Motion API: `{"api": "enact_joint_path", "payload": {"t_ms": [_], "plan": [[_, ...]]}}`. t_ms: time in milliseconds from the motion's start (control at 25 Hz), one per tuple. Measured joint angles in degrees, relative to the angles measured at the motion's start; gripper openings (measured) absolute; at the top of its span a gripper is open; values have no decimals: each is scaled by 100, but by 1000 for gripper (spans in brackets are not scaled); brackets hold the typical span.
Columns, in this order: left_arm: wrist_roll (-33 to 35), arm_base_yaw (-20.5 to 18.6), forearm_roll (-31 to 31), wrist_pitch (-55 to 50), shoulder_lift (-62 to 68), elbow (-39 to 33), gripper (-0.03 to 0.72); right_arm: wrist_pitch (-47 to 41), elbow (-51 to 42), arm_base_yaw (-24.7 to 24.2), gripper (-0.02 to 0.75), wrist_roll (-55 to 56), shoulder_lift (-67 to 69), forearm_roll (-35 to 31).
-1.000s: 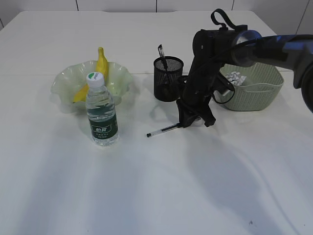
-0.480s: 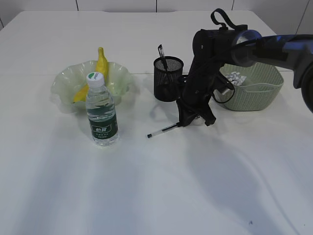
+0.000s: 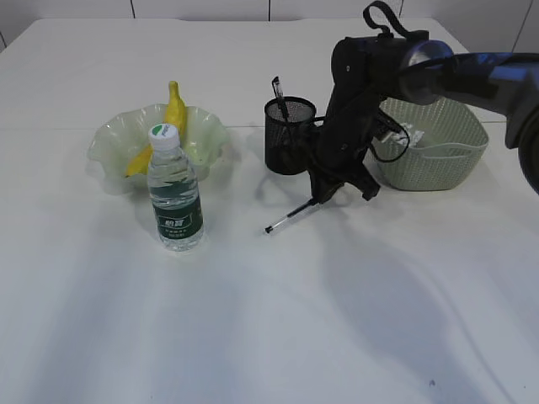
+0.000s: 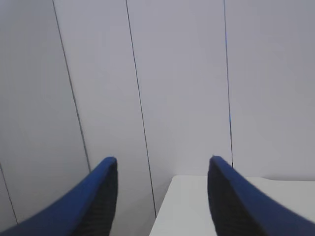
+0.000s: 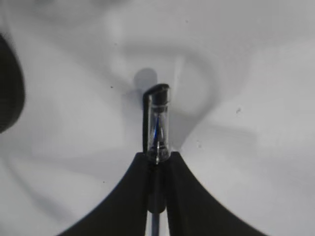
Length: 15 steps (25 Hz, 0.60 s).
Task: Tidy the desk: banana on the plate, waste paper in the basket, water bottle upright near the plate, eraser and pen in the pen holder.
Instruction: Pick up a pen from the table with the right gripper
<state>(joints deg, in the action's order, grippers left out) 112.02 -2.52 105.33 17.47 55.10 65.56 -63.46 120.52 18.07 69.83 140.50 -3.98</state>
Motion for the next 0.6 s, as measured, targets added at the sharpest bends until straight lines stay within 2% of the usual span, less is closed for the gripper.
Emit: {"api": "enact_joint_path", "payload": {"t_ms": [440, 600], "plan": [[0, 0, 0, 0, 0, 0, 412, -351, 254, 0, 62, -1083, 0, 433], [0, 0, 0, 0, 0, 0, 412, -351, 275, 0, 62, -1469, 0, 887]]}}
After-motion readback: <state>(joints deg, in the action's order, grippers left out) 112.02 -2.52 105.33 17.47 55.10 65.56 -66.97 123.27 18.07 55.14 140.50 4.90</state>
